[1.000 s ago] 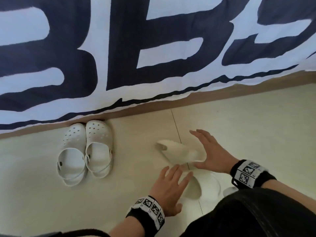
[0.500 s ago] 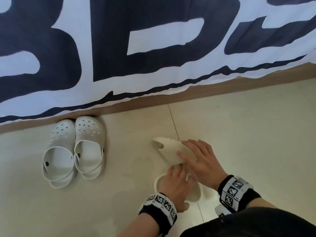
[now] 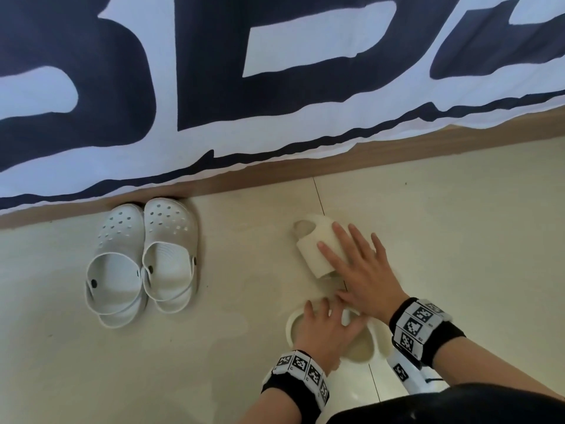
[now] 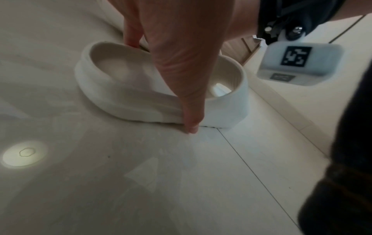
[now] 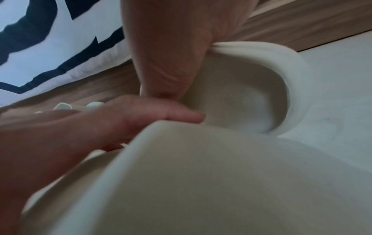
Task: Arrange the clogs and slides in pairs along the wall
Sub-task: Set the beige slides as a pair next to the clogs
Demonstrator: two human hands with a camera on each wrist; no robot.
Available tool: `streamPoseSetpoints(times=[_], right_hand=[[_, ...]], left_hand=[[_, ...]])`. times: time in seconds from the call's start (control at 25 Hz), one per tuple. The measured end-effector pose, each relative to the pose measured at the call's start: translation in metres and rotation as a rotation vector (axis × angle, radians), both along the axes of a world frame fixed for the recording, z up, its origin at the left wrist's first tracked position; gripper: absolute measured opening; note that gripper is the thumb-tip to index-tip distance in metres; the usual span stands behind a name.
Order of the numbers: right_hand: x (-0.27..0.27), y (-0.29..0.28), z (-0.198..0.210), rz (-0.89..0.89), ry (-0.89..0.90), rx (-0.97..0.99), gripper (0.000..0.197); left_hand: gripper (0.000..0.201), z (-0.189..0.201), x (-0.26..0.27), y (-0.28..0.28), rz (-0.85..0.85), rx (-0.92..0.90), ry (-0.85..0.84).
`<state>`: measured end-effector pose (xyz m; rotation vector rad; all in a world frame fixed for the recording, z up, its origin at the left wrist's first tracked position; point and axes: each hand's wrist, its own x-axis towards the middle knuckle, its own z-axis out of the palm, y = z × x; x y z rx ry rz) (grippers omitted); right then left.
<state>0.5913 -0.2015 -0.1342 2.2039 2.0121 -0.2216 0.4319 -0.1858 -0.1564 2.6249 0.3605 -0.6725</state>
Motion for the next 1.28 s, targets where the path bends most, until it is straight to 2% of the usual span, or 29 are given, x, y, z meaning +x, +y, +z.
streamPoseSetpoints(times=[0.2,0.32,0.44,0.56,0.68,0.8,0.92,1.04,1.28], right_hand=[[0.006,0.012,-0.011,-0.111,-0.056,-0.007,0.123],[0.004,0.017,-0.013,-0.292,0.004,0.011,0.128],[0.003,0.025,-0.006,-0.393,0.085,0.045,0.128],[0.01,0.032,0.011,-0.562,0.256,0.139,0.125],[0.019,0.04,0.023,-0.706,0.479,0.27,0.128],[0.012,0.055,0.025,-0.765,0.615,0.296,0.129],[-0.011,0.07,0.018,-0.795,0.691,0.272,0.128],[-0.035,0.084,0.004,-0.775,0.711,0.224,0.127],[-0.062,0.114,-0.012,-0.721,0.676,0.182,0.124]], left_hand=[[0.13,0.003,-0.014,-0.004,0.054,-0.045,0.009],[0.132,0.003,-0.031,0.0,0.086,-0.088,-0.03],[0.131,0.007,-0.051,0.014,0.178,-0.096,-0.028],[0.12,0.017,-0.073,0.043,0.414,-0.066,-0.028],[0.115,0.027,-0.078,0.084,0.839,-0.038,-0.079],[0.117,0.032,-0.067,0.113,1.302,-0.05,-0.231],[0.12,0.027,-0.056,0.125,1.598,-0.113,-0.268],[0.121,0.023,-0.052,0.127,1.66,-0.105,-0.24],[0.12,0.018,-0.048,0.143,1.559,0.02,-0.167]])
